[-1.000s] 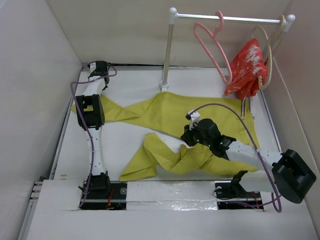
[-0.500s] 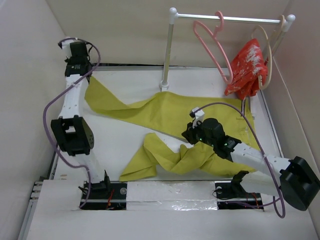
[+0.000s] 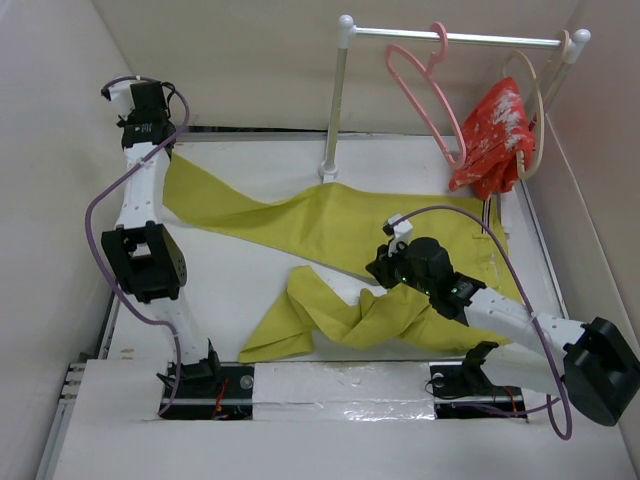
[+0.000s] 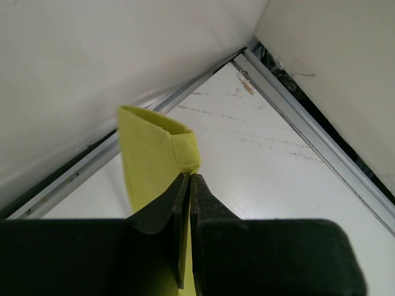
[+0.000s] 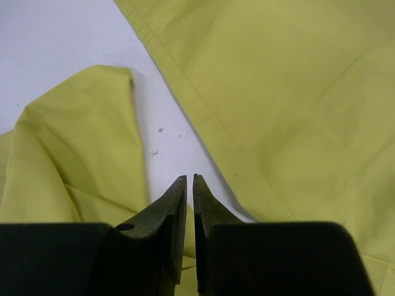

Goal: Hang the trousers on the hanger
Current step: Flatten out the trousers at the center of the board.

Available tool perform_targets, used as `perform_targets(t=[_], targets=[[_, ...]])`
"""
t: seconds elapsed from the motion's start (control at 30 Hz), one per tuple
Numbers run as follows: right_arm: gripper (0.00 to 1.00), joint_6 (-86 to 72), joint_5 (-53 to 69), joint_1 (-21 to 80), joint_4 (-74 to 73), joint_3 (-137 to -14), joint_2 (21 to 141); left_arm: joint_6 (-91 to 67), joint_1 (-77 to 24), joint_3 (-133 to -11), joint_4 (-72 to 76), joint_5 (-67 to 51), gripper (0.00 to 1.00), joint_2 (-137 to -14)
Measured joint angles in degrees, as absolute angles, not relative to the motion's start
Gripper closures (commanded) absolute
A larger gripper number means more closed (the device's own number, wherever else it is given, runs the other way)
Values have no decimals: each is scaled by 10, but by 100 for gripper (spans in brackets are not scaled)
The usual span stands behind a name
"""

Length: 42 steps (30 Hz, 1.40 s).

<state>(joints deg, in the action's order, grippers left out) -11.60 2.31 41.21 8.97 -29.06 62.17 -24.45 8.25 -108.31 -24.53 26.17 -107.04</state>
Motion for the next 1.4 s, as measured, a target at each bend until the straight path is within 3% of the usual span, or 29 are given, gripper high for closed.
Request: perform_targets(t=[0.5, 0.57, 0.6, 0.7, 0.8, 0.9, 0.93, 0.97, 1.0, 1.17, 1.23, 1.27, 1.4], targets=[[85, -116, 16, 412, 90, -291, 649, -247, 124, -1313, -278, 327, 99, -1309], [85, -116, 16, 413, 90, -291, 653, -244, 128, -1352, -275, 329, 82, -1343], [84, -116, 16, 415, 90, -291, 655, -242, 128, -1363, -267, 329, 63, -1356], [82, -114, 13, 426, 81, -296, 661, -243, 128, -1365, -250, 319, 46, -1374], [76, -107, 1, 456, 55, -322, 663, -243, 128, -1345, -234, 309, 37, -1377], [76, -98, -7, 500, 35, -362, 662, -238, 124, -1326, -226, 303, 39, -1377], [83, -96, -7, 516, 31, -376, 662, -234, 122, -1319, -223, 303, 41, -1376], [97, -92, -7, 533, 29, -387, 663, -231, 119, -1310, -219, 303, 45, -1373], [100, -89, -9, 553, 27, -399, 663, -226, 116, -1294, -213, 303, 51, -1368], [100, -81, -12, 670, 26, -466, 718, -211, 76, -1161, -194, 279, 72, -1284], [86, -79, -4, 707, 38, -488, 762, -215, 45, -1107, -189, 239, 79, -1221], [66, -78, 1, 719, 43, -496, 785, -219, 33, -1088, -188, 218, 81, -1188], [41, -55, 16, 759, 56, -543, 895, -255, 0, -995, -157, 111, 81, -1012]])
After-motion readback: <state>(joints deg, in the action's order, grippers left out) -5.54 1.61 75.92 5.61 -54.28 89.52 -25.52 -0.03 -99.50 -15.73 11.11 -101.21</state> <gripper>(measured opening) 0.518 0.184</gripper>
